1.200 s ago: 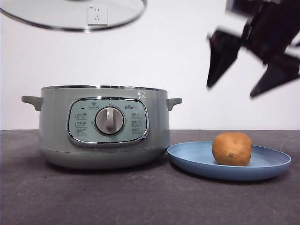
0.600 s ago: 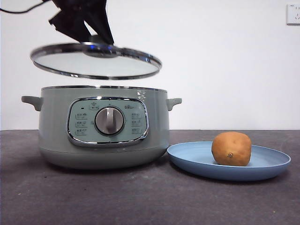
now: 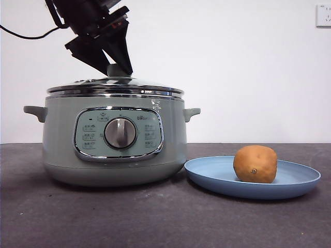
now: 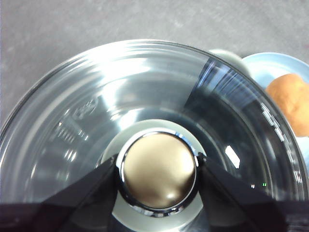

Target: Take the potato out from the steamer,put the potato on the plate,close the lid

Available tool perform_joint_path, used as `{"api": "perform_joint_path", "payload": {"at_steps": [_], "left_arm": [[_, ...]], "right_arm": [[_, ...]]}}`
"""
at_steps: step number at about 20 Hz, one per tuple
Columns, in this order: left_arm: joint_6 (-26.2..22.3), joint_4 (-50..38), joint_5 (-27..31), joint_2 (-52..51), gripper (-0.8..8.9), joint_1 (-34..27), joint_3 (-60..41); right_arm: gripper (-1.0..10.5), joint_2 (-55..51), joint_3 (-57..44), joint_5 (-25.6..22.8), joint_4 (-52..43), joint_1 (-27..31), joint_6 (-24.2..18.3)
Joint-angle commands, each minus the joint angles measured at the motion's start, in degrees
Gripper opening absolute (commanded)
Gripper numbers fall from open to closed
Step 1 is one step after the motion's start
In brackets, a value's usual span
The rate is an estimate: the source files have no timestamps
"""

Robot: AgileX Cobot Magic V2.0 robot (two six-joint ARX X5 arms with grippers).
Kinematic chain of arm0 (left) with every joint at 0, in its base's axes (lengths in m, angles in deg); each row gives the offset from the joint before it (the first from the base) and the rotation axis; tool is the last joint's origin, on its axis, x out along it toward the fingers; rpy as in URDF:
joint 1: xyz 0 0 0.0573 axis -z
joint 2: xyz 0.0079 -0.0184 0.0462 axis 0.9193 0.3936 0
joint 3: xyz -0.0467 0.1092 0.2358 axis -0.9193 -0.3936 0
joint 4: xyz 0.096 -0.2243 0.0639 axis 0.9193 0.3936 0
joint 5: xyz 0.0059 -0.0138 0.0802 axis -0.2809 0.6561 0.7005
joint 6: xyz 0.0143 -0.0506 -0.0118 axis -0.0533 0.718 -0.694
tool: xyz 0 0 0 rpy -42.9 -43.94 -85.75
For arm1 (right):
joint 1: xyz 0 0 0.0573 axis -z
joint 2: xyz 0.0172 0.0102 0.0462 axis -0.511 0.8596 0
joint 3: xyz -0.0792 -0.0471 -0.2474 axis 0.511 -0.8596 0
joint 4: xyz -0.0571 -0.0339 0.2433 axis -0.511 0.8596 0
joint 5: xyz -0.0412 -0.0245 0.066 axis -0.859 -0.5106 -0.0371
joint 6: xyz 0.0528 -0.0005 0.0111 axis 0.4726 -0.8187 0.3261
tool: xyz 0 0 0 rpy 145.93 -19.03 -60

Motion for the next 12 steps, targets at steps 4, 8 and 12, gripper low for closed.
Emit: {"api": "perform_joint_path", "payload": {"at_steps": [4, 8, 12], "left_arm": [[0.04, -0.11, -0.24, 0.28, -0.09, 0.22, 0.83], [-0.02, 0.98, 1.03, 0.31, -0.09, 0.22, 0.83], [0.09, 1.88, 0.9, 0.39, -0.03, 0.22, 0.83]], "right_arm": [[6.3, -0.09, 0.13, -0.17, -0.31, -0.02, 0.2], [6.3, -0.09, 0.13, -0.17, -0.33, -0.02, -0.13], [6.3, -0.09, 0.13, -0.15, -0.31, -0.02, -0.11]]}}
